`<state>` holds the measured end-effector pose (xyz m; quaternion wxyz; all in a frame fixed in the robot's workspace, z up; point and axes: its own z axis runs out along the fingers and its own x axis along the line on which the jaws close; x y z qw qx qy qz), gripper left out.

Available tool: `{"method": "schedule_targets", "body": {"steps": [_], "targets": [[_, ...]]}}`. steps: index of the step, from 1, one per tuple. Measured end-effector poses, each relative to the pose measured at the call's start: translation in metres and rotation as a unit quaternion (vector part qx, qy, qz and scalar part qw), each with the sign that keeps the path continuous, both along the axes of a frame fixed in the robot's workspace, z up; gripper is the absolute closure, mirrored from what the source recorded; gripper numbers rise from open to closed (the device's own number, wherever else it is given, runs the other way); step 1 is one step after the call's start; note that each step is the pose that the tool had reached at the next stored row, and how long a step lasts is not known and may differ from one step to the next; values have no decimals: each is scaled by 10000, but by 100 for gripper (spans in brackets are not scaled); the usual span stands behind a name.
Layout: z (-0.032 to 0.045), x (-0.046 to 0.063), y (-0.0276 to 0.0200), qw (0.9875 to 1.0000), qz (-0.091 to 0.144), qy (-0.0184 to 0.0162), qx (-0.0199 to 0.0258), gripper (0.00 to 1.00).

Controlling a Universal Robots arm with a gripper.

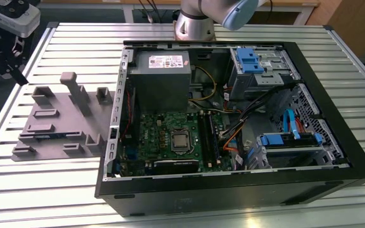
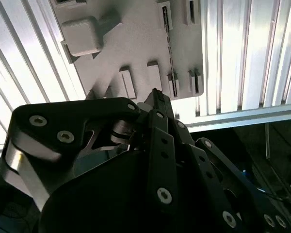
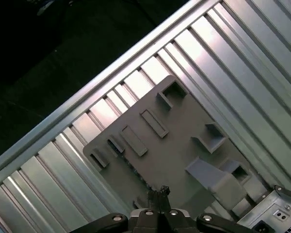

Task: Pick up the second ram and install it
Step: 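Pick up the second ram and move it above second insertion slot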

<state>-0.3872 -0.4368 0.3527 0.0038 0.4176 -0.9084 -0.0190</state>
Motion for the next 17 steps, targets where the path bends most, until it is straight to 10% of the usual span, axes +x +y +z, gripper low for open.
{"method": "schedule_targets", "body": {"steps": [17], "targets": [[-7, -13, 0, 9953, 966, 0, -2, 89]]}}
